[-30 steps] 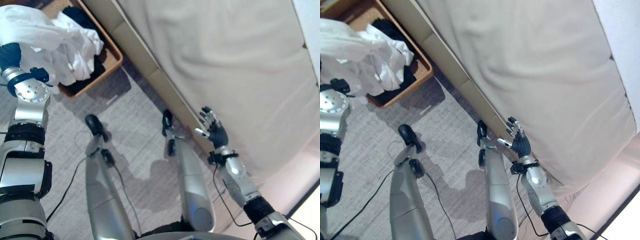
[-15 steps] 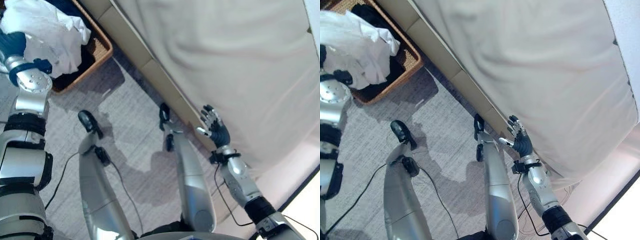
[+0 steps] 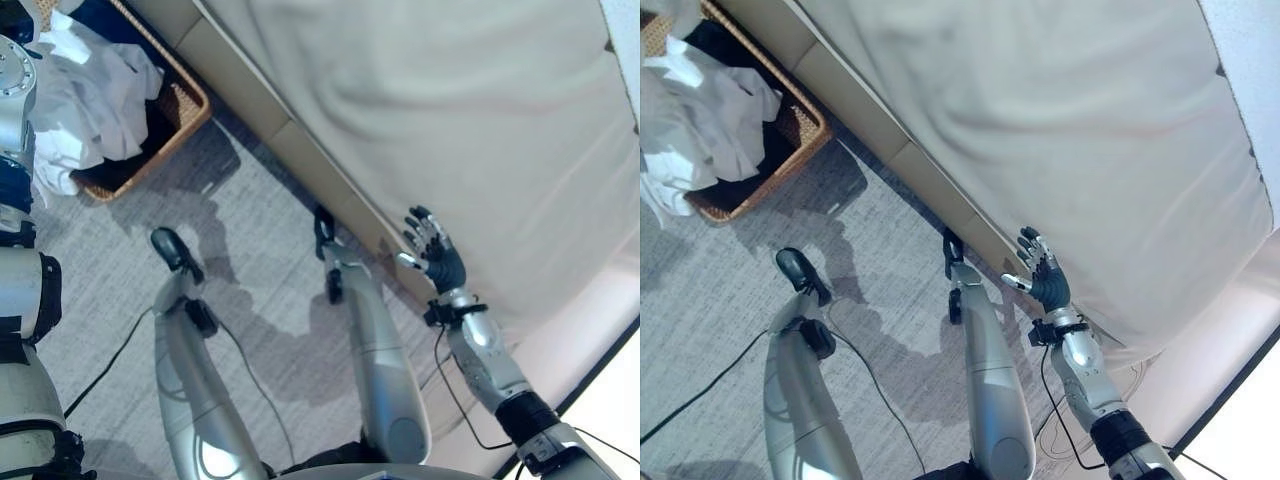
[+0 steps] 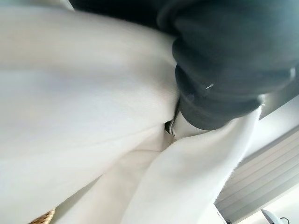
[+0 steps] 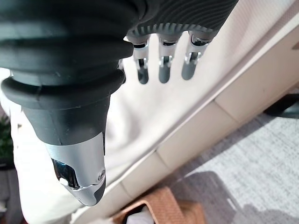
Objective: Pick up clothes into the bucket
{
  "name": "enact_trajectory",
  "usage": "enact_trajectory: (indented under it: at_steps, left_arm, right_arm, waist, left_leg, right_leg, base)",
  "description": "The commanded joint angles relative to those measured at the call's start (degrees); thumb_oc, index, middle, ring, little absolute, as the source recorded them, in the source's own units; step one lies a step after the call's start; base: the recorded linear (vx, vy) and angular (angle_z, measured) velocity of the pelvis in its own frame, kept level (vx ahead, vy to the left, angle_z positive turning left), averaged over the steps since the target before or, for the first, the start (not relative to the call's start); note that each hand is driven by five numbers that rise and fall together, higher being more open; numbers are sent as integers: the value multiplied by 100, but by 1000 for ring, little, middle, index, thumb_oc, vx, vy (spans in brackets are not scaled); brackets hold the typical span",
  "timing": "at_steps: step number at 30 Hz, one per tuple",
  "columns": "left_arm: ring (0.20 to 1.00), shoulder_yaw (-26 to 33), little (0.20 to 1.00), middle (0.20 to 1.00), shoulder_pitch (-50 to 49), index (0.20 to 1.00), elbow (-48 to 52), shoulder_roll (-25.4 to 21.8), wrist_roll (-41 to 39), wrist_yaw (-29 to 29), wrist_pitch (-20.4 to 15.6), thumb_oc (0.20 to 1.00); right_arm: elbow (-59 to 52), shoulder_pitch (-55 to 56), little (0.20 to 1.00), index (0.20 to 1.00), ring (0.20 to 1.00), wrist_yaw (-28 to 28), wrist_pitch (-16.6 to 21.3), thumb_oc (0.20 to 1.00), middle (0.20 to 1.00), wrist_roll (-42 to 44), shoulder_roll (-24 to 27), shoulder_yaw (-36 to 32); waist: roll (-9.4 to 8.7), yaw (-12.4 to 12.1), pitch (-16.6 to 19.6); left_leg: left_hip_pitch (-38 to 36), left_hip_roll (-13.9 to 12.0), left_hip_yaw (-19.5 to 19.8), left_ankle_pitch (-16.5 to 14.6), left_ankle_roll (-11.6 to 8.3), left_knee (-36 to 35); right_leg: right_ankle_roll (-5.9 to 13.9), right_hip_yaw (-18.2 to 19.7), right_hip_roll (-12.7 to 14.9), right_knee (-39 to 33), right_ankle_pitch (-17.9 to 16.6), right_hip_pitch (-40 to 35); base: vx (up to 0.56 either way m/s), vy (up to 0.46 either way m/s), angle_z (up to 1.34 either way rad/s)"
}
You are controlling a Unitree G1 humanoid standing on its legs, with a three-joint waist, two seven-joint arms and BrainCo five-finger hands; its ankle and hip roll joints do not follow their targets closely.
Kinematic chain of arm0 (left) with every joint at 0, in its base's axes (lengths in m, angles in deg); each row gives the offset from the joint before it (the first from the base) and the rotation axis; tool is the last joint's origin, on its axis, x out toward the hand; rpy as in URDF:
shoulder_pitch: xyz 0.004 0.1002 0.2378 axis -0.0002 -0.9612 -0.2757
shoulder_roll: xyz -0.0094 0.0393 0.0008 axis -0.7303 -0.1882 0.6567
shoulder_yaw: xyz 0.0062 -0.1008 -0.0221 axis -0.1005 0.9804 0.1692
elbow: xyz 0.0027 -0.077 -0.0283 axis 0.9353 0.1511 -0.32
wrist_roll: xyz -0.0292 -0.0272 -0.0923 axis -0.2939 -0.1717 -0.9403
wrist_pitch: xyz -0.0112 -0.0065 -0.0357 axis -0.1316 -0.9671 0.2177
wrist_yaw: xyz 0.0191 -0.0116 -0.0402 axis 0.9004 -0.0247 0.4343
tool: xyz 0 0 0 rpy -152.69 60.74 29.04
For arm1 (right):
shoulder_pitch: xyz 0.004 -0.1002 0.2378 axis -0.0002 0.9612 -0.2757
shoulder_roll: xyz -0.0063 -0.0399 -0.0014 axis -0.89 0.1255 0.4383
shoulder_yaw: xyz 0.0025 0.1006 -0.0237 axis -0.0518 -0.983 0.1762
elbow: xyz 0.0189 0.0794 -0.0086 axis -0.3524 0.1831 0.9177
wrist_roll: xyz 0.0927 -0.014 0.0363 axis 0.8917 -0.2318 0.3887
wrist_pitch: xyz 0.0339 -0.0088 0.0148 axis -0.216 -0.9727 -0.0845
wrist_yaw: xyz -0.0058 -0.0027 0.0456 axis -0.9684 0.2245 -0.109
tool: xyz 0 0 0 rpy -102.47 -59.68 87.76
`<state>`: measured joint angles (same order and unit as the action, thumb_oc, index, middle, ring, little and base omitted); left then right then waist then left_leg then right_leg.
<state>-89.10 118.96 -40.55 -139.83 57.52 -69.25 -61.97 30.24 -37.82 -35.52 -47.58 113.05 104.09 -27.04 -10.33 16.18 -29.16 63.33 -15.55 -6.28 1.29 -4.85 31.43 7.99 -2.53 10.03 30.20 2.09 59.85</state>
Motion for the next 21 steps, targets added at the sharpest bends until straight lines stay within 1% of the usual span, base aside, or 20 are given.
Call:
enact_trajectory:
  at_steps: [1,4,9,10,11,12,13,18,21]
  left_arm:
    - [200,389,200,200,-813,200,-164,-32,-150,-20,-249,200]
    - [200,577,200,200,-1110,200,-443,-42,52,-42,-136,200]
    - [200,669,200,200,-1313,200,-683,-65,207,-6,-12,200]
    - [275,674,275,275,-1311,275,-687,-37,178,5,-4,275]
    - [567,674,567,567,-1313,567,-691,-31,168,3,-5,567]
    - [674,665,674,674,-1294,674,-693,-42,161,9,-13,674]
    - [1000,633,1000,1000,-1268,1000,-673,-38,172,-2,1,1000]
    - [1000,494,1000,1000,-1090,1000,-647,-39,77,93,-8,1000]
    - [1000,432,1000,1000,-1017,1000,-702,-3,-45,216,53,1000]
  right_arm:
    - [-226,470,1000,1000,1000,20,358,1000,1000,172,249,-97]
    - [-312,565,1000,1000,1000,20,416,1000,1000,193,214,-146]
    - [-327,620,1000,1000,1000,2,474,1000,1000,180,239,-194]
    - [-323,631,1000,1000,1000,-8,481,1000,1000,183,246,-208]
    - [-312,650,1000,1000,1000,-13,487,1000,1000,175,251,-222]
    - [-298,663,1000,1000,1000,-12,489,1000,1000,174,256,-227]
    - [-313,672,1000,1000,1000,-9,490,1000,1000,172,256,-229]
    - [-239,641,1000,1000,1000,21,476,1000,1000,231,239,-228]
    - [-197,594,1000,1000,1000,32,447,1000,1000,219,228,-197]
  waist:
    - [86,76,855]
    - [8,90,845]
    - [-46,121,848]
    - [-58,133,846]
    - [-64,138,849]
    - [-67,141,854]
    - [-67,147,861]
    - [-34,149,884]
    - [16,131,934]
  left_leg:
    - [238,-135,535,-407,-175,195]
    - [401,-131,571,-395,-174,232]
    - [504,-153,585,-368,-174,209]
    - [524,-152,588,-359,-171,201]
    - [543,-149,599,-352,-165,195]
    - [556,-147,612,-345,-163,186]
    - [566,-153,610,-341,-166,182]
    - [501,-139,599,-316,-162,93]
    - [467,-126,588,-312,-155,66]
  right_leg:
    - [278,206,249,-477,-603,313]
    - [268,204,231,-445,-613,439]
    - [267,162,214,-472,-640,524]
    - [268,153,214,-476,-647,536]
    - [269,148,211,-475,-651,551]
    - [268,148,211,-479,-655,565]
    - [271,144,212,-491,-659,565]
    - [272,136,214,-536,-664,520]
    - [267,151,211,-564,-659,492]
  base:
    - [-8,-10,-4]
    - [-13,-36,-3]
    - [0,0,0]
    - [0,0,0]
    - [0,0,0]
    - [0,0,0]
    - [0,0,0]
    - [1,6,0]
    - [2,12,0]
